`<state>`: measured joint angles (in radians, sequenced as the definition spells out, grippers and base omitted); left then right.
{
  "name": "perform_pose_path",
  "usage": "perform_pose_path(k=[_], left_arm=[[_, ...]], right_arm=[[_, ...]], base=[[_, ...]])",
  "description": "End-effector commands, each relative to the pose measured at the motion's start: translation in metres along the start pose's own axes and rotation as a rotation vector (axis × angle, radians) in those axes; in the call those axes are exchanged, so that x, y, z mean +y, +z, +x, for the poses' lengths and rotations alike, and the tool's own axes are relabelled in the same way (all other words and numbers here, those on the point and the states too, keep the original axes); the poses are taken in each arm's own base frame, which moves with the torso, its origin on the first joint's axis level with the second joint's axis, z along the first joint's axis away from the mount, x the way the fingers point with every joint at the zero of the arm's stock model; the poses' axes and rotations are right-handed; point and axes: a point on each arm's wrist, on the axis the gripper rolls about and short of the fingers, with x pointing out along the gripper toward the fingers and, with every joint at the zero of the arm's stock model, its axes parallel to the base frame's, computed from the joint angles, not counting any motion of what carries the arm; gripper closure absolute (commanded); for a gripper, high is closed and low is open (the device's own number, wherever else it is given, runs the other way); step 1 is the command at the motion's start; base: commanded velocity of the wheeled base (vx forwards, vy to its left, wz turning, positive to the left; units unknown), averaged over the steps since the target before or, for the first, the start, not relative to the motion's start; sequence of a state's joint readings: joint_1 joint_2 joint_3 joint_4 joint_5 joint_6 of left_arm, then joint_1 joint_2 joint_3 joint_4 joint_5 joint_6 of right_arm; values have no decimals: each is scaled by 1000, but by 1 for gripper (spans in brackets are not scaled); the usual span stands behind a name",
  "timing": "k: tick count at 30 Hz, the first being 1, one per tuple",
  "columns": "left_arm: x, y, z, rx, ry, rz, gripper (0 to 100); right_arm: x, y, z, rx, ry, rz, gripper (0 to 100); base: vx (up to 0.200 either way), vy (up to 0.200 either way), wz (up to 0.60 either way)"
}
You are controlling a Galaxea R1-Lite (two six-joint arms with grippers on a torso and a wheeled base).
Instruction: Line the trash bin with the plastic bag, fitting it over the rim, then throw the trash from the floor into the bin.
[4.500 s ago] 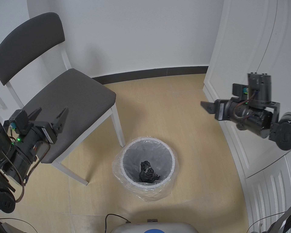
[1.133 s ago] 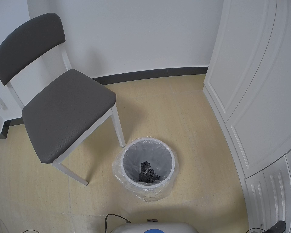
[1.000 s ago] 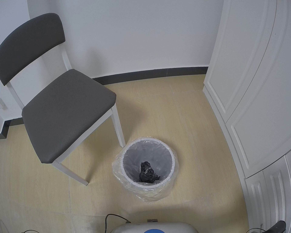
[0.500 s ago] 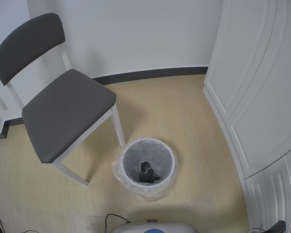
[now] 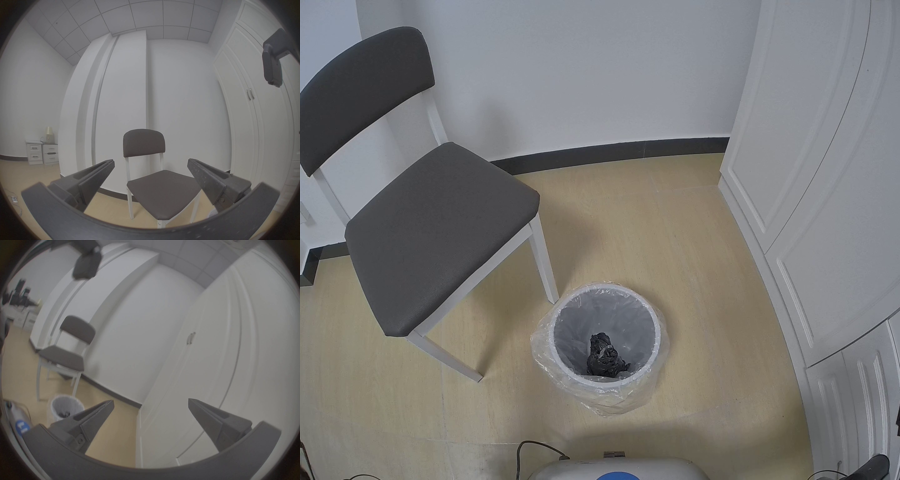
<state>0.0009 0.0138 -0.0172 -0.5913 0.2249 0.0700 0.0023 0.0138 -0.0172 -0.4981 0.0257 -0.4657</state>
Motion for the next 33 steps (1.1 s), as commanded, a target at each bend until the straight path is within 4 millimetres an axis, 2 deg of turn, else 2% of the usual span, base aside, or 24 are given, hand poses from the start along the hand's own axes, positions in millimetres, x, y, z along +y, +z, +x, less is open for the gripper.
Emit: perform_pose_path(k=[1, 6, 11, 17, 33], left_arm=[[0, -5, -2, 5, -1, 10, 0], [0, -5, -2, 5, 1, 14, 0], [0, -6, -2, 15, -1, 14, 0], [0, -10, -3, 56, -3, 15, 0], [-1, -19, -3, 143, -7, 29, 0]], right_arm=[[7, -11, -3, 56, 81, -110, 0], [11, -19, -4, 107, 155, -173, 0], [18, -30, -7, 204, 240, -150, 0], [22, -38, -10, 299, 275, -39, 0], [22, -39, -11, 342, 242, 195, 0]], base=[[0, 0, 0], [0, 0, 0], [0, 0, 0], [0, 0, 0], [0, 0, 0]])
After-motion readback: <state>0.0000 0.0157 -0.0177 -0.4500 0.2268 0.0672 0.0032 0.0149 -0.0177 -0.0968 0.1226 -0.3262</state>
